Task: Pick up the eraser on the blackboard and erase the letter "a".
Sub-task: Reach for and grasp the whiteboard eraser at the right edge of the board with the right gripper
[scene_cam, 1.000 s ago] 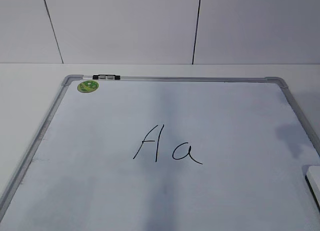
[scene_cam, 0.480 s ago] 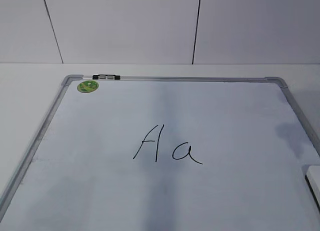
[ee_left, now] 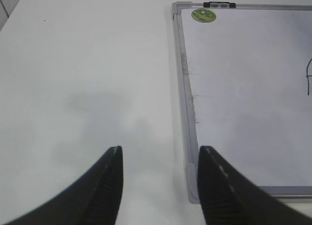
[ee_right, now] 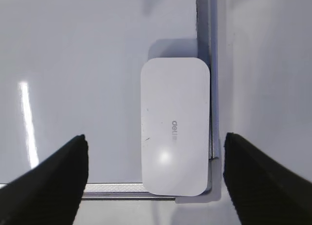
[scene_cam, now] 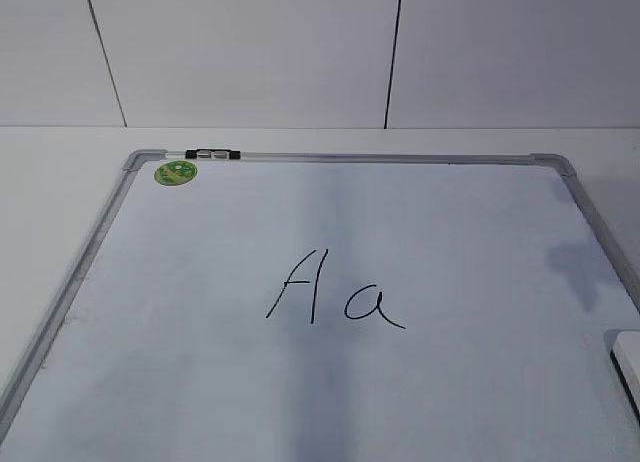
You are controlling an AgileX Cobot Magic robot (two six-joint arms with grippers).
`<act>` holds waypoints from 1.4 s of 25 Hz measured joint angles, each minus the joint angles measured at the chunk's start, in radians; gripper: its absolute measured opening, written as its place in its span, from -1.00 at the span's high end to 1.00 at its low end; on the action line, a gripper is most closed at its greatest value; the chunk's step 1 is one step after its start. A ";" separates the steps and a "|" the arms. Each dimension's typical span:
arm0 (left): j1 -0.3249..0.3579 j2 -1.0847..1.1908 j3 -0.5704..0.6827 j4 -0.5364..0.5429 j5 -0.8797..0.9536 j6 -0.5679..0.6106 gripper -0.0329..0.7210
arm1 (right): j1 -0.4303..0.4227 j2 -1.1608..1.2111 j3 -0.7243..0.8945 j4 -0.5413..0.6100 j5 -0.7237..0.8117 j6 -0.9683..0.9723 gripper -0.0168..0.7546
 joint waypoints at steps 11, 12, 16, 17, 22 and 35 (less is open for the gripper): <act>0.000 0.000 0.000 0.000 0.000 0.000 -0.07 | 0.000 0.117 0.000 0.004 0.030 0.015 -0.76; 0.000 0.000 0.000 0.000 0.000 0.000 -0.07 | 0.000 0.126 0.000 0.003 0.037 0.017 -0.76; 0.000 0.000 0.000 0.000 0.000 0.000 -0.07 | 0.000 0.142 0.002 -0.007 0.054 0.019 -0.76; 0.000 0.000 0.000 0.000 0.000 0.000 -0.07 | 0.000 0.142 0.009 -0.008 0.054 0.019 -0.75; 0.000 0.000 0.000 0.000 0.000 0.000 -0.07 | 0.000 0.142 0.061 -0.010 0.050 0.019 -0.75; 0.000 0.000 0.000 0.000 0.000 0.000 -0.07 | 0.000 0.169 0.107 -0.025 -0.021 0.022 -0.74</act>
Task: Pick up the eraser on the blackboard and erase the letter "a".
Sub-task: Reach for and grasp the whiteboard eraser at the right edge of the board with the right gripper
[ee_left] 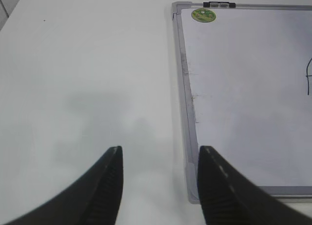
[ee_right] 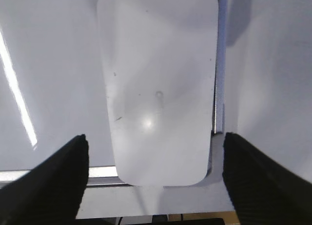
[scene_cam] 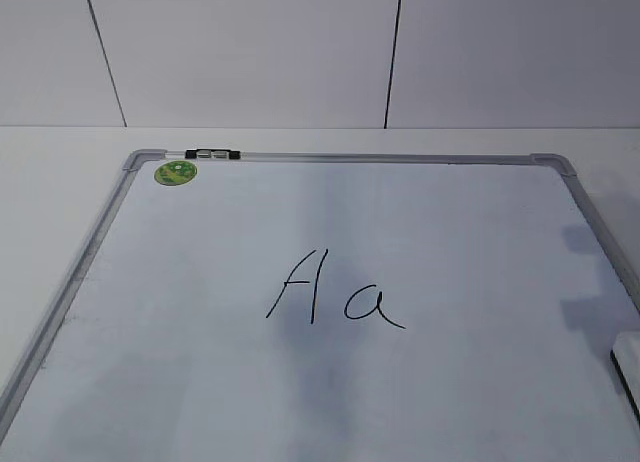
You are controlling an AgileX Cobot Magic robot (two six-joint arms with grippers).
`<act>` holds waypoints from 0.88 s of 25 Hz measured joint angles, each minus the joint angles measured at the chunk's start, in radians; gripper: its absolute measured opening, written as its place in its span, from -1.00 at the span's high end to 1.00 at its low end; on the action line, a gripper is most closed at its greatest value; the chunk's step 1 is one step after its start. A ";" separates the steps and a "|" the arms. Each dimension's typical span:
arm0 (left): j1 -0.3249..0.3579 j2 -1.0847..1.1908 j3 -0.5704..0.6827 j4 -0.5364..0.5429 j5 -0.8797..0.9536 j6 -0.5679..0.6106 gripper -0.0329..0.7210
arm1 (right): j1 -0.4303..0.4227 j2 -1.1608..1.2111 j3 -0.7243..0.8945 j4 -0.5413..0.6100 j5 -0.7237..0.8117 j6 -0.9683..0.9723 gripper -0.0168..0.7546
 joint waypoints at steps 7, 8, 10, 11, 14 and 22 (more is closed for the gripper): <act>0.000 0.000 0.000 0.000 0.000 0.000 -0.07 | 0.000 0.017 0.001 -0.001 -0.045 0.000 -0.74; 0.000 0.000 0.000 0.000 0.000 0.000 -0.07 | 0.000 0.024 0.001 -0.001 -0.048 0.000 -0.74; 0.000 0.000 0.000 0.000 0.000 0.000 -0.07 | 0.000 0.042 0.001 -0.001 -0.061 0.002 -0.74; 0.000 0.000 0.000 0.000 0.000 0.000 -0.07 | 0.000 0.047 0.001 -0.001 -0.063 0.002 -0.74; 0.000 0.000 0.000 0.000 0.000 0.000 -0.07 | 0.000 0.056 0.001 -0.001 -0.077 0.002 -0.74; 0.000 0.000 0.000 0.000 0.000 0.000 -0.07 | 0.000 0.081 0.001 -0.001 -0.111 0.013 -0.74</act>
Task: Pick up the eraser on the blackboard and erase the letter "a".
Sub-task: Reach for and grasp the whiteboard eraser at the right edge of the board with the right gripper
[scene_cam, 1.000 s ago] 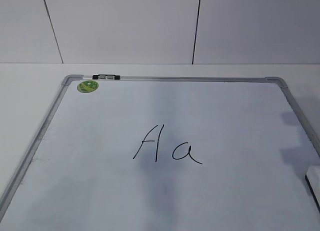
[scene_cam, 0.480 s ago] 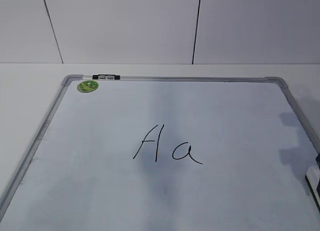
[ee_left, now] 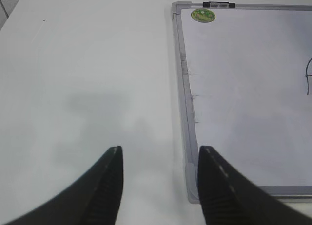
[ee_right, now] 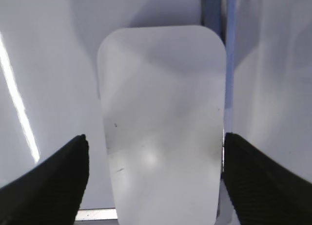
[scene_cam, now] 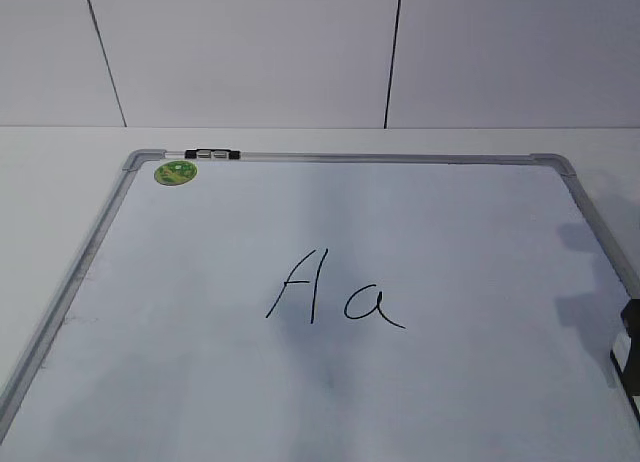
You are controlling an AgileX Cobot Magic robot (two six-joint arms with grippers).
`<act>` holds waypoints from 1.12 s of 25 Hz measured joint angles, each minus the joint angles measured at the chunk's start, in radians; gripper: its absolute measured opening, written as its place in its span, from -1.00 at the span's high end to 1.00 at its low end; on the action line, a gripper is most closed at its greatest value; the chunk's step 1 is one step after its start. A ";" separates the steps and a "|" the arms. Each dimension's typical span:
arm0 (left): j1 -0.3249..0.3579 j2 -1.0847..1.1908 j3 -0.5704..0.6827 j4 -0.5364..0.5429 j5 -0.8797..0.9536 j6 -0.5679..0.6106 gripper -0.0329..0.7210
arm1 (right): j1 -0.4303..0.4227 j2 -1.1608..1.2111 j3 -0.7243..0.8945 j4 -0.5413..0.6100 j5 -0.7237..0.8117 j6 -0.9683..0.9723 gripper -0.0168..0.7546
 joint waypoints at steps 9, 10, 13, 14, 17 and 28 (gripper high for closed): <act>0.000 0.000 0.000 -0.005 0.000 0.000 -0.07 | 0.000 0.006 0.052 -0.031 -0.052 0.039 -0.74; 0.000 0.000 0.000 -0.005 0.000 0.000 -0.07 | 0.000 0.006 0.062 -0.031 -0.060 0.041 -0.74; 0.000 0.000 0.000 -0.005 0.000 0.000 -0.07 | 0.000 0.006 0.092 -0.031 -0.081 0.041 -0.74; 0.000 0.000 0.000 -0.005 0.000 0.000 -0.07 | 0.000 0.006 0.099 -0.031 -0.085 0.041 -0.74; 0.000 0.000 0.000 -0.005 0.000 0.000 -0.07 | 0.000 0.006 0.106 -0.031 -0.103 0.041 -0.74; 0.000 0.000 0.000 -0.007 0.000 0.000 -0.07 | 0.000 0.006 0.109 -0.023 -0.133 0.041 -0.58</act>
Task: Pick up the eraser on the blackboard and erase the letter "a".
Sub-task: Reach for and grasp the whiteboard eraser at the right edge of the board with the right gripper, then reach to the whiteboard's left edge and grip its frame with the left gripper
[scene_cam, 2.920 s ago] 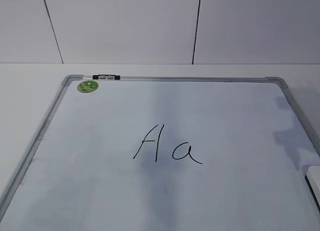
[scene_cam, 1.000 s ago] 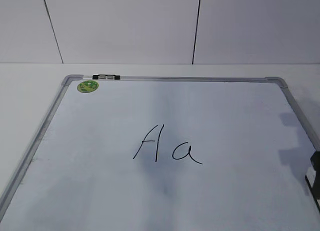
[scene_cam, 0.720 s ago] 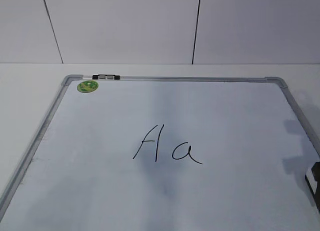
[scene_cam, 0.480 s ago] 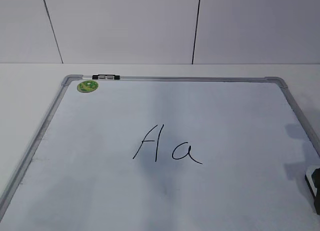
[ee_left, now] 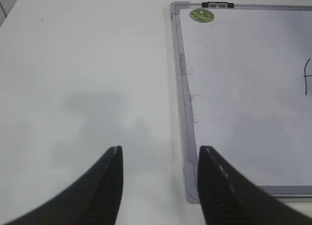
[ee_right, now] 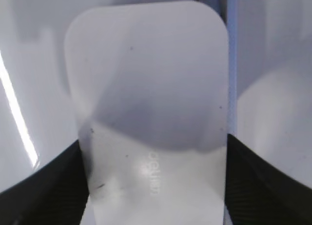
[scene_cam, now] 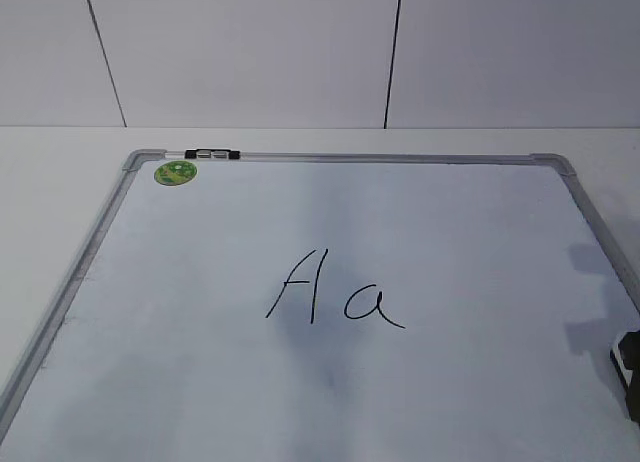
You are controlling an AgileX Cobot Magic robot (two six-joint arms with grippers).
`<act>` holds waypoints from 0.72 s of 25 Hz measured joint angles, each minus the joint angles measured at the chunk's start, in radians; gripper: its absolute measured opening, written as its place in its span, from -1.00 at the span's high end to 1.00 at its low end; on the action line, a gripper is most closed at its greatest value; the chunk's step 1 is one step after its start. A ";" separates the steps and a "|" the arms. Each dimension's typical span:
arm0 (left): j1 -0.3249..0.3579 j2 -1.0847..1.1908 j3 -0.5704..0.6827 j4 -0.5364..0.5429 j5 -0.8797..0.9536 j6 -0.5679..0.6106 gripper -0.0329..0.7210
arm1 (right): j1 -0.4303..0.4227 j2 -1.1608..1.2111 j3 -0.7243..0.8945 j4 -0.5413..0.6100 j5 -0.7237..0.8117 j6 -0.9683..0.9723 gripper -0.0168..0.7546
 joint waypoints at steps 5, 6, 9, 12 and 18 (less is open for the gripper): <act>0.000 0.000 0.000 -0.002 0.000 0.000 -0.07 | 0.000 0.000 0.000 0.000 0.000 0.000 -0.53; 0.000 0.000 0.000 -0.002 0.000 0.000 -0.07 | 0.000 0.000 0.000 0.000 0.000 0.000 -0.52; 0.000 0.000 0.000 -0.002 0.000 0.000 -0.07 | 0.000 0.000 0.000 0.000 -0.002 0.000 -0.49; 0.000 0.000 0.000 -0.002 0.000 0.000 -0.07 | 0.000 0.000 0.000 0.000 -0.002 0.000 -0.46; 0.000 0.000 0.000 -0.003 0.000 0.000 -0.07 | 0.000 0.000 0.000 0.000 -0.002 0.000 -0.43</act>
